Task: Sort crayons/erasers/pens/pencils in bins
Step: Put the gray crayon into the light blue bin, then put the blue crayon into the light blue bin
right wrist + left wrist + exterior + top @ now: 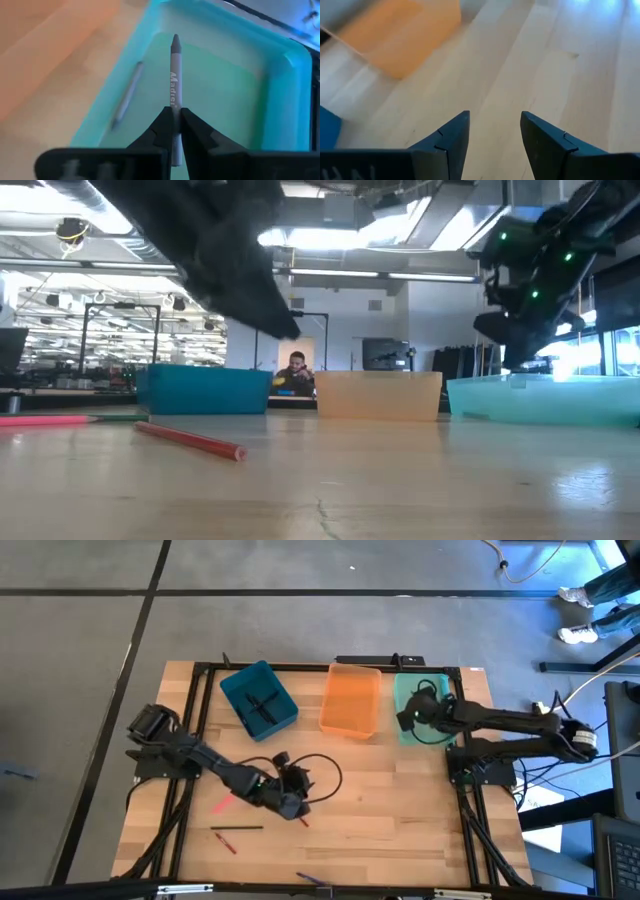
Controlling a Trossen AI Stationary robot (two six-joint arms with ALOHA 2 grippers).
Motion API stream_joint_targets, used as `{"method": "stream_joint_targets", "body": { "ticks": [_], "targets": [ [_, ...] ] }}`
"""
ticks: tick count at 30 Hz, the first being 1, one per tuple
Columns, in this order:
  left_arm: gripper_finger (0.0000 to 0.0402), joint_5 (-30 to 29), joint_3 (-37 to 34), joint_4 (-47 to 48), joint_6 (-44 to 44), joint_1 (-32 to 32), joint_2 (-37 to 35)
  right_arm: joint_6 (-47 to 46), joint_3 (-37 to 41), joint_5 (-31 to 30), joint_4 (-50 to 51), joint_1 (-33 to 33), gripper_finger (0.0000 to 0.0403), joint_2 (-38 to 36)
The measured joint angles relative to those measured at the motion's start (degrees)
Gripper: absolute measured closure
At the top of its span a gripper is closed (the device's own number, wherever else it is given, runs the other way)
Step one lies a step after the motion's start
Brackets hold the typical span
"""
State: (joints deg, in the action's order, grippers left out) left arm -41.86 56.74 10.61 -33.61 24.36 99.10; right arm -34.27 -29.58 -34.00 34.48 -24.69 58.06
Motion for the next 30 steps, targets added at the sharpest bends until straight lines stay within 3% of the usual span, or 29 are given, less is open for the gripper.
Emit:
{"method": "stream_joint_targets", "body": {
  "ticks": [3,6,12,22,30],
  "targets": [
    [0.0233,1.5,0.0,-1.1,1.1,-0.9,1.9,0.3,2.1,0.9,-4.5,-5.5,0.0371,0.0],
    [0.0233,3.1,0.0,-2.0,1.3,-1.4,3.1,0.7,4.2,6.0,-8.5,-10.3,0.0368,0.1],
    [0.0233,4.1,0.0,-4.5,3.4,-2.1,3.7,1.8,8.0,11.7,-14.7,-15.8,0.0355,1.2],
    [0.0232,3.2,0.0,-4.8,2.7,-1.7,3.7,1.8,11.8,13.2,-19.3,-18.0,0.0345,3.7],
    [0.0227,3.2,0.0,-4.5,2.7,-1.7,3.7,2.5,12.3,12.7,-21.1,-18.4,0.0275,4.6]
  ]
}}
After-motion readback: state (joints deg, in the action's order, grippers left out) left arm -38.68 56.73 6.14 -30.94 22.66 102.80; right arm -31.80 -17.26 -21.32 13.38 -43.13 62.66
